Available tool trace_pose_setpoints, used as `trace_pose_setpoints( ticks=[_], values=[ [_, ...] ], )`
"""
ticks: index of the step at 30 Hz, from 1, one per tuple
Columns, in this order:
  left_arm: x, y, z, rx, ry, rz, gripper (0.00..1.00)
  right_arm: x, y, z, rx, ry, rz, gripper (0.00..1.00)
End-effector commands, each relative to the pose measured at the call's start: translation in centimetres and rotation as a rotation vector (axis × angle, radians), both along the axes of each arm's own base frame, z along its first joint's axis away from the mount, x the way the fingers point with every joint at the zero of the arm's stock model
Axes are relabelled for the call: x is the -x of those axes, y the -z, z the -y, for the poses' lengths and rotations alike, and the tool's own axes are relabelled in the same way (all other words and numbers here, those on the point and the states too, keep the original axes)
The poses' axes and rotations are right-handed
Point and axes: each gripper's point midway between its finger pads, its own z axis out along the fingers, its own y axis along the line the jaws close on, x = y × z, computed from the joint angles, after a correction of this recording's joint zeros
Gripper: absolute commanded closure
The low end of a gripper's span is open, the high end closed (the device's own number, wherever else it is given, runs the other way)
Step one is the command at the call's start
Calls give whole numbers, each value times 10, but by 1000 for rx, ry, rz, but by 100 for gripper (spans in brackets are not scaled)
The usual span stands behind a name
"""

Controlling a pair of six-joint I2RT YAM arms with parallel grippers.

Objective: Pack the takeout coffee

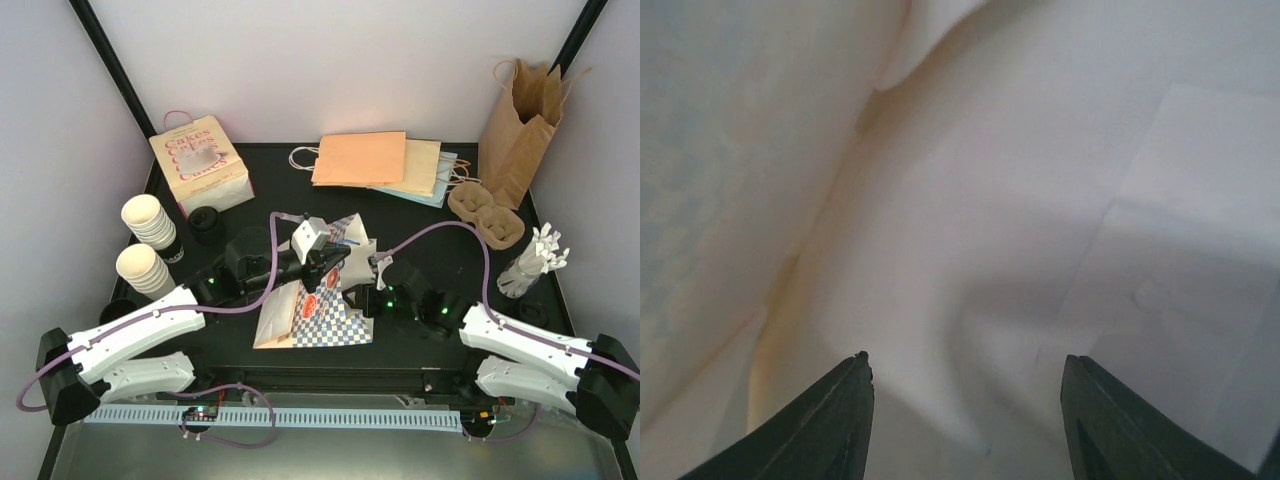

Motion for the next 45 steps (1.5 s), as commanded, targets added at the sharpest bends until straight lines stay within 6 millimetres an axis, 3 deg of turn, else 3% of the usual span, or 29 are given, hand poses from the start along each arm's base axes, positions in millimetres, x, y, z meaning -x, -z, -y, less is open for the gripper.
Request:
trace_pose_setpoints(
  ticks=[1,12,21,24,30,38,45],
  values=[
    [5,-12,4,39,44,33,98,-13,-20,6,7,71,30,45],
    [6,-10,2,30,43,42,99,-24,-41,31,20,118,73,40],
    [7,-9,4,26,53,41,98,-26,-58,29,-78,108,9,40],
    [8,-7,4,24,62,38,99,-28,-66,26,-131,96,-20,49],
    [10,-12,7,35,80,43,99,-26,-63,8,-149,49,-120,97],
    [0,-9,12,22,49,38,99,-20,-61,-7,-200,-4,-189,99],
    [-13,-8,21,2,20,33,99,-7,-45,-12,-217,-43,-255,99]
  ],
)
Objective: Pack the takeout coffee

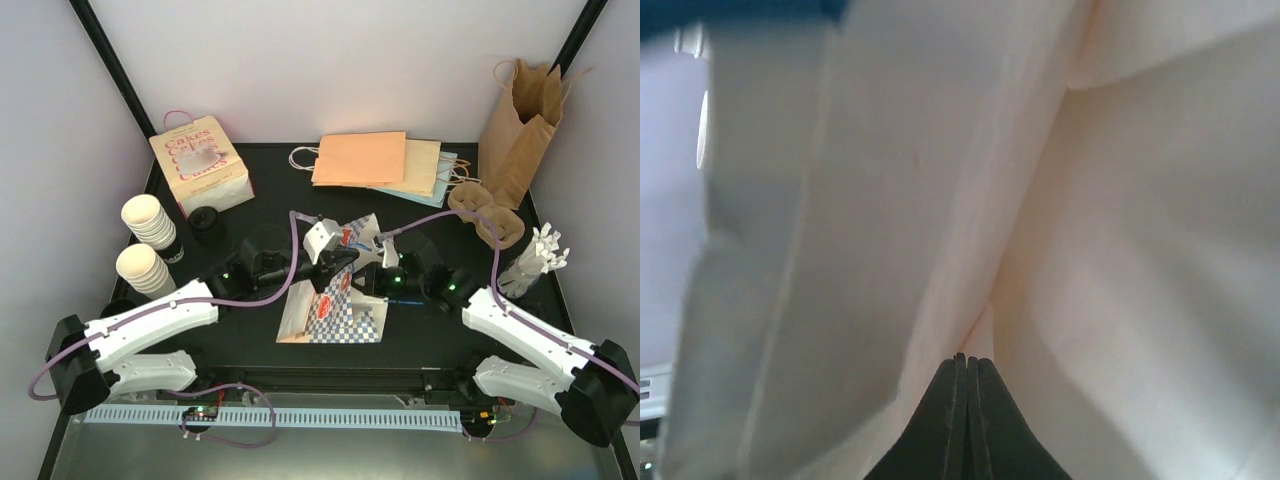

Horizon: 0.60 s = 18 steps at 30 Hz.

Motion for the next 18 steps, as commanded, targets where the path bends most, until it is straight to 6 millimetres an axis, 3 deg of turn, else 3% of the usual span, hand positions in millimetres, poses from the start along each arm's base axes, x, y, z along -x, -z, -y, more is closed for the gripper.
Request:
trace_pose_setpoints(
  ticks=[1,10,18],
  values=[
    [-10,-31,6,51,-18,62,98,11,6,-7,-37,-37,-45,99],
    [-3,-44,23,100,77,92,98,22,28,-16,-109,-63,-130,99],
    [11,-57,34,150,188,106,98,24,35,-26,-139,-101,-165,99]
  ],
)
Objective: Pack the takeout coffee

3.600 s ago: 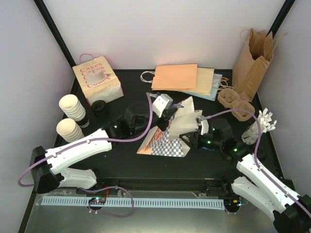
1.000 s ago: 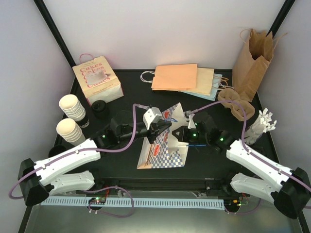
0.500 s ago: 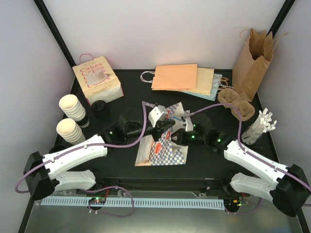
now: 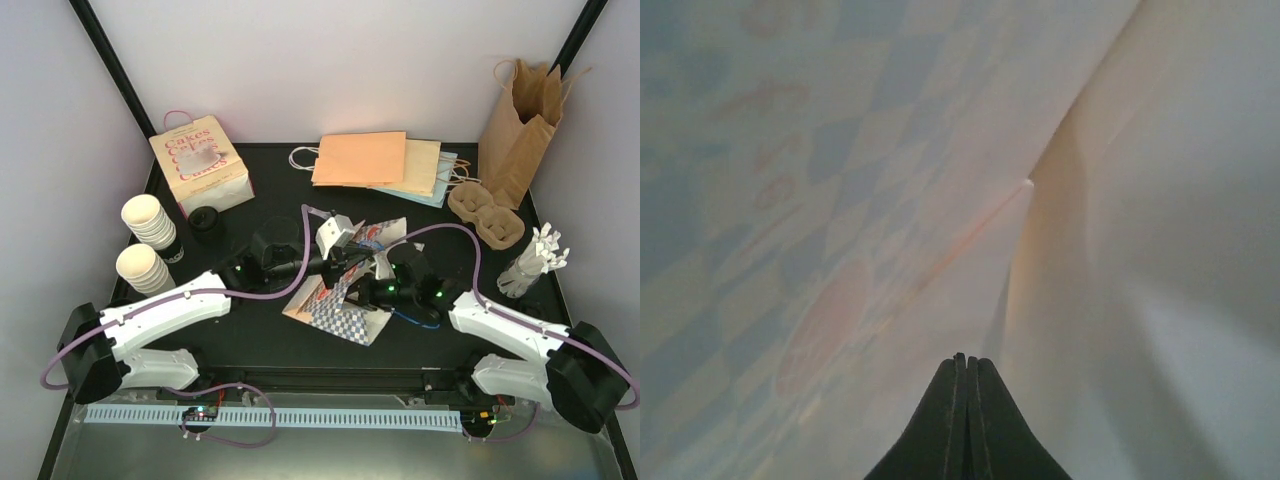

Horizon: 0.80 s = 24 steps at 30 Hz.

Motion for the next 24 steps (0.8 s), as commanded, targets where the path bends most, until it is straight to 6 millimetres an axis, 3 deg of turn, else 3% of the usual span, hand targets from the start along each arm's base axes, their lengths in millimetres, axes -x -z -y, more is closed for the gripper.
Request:
trace_pose_setpoints(
  ticks=[1,7,13,17,24],
  values=[
    [18,-50,10,124,133,85,98,3,-9,-11,-73,-35,-7,99],
    [41,-49,10,113,260,92,99,-3,-21,-11,-67,-18,14,99],
    [51,-53,5,126,296,78,98,-5,-18,-12,-75,10,-27,99],
    [55,-66,0,155,294,100,99,-8,-10,-11,-49,33,-54,99],
    [61,-106,-21,225,244,202,98,-14,18,8,87,126,-79,99]
  ],
)
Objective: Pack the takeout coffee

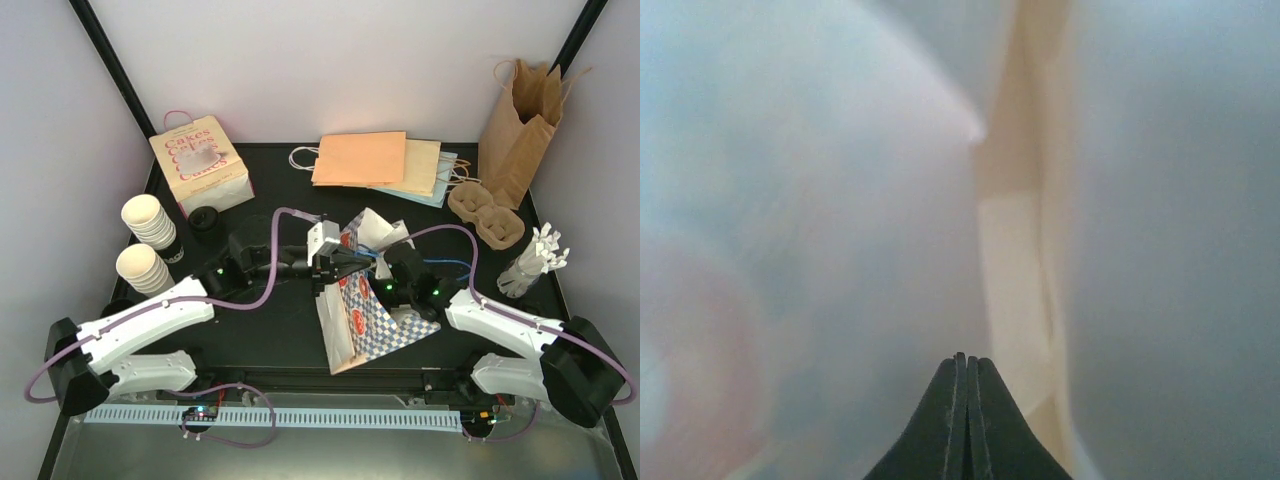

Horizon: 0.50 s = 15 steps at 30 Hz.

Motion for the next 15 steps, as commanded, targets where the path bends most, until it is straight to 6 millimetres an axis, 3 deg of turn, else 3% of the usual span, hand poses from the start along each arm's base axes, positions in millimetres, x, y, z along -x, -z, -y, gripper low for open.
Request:
trace_pose_setpoints(
  ticks=[1,8,15],
  values=[
    [10,-61,-19,130,-18,127,98,-8,10,11,83,76,-13,99],
    [14,-76,-31,134,-50,165,99,-15,24,32,219,142,-2,99],
    [15,-80,-38,135,-73,173,98,-23,19,42,299,160,60,99]
  ],
)
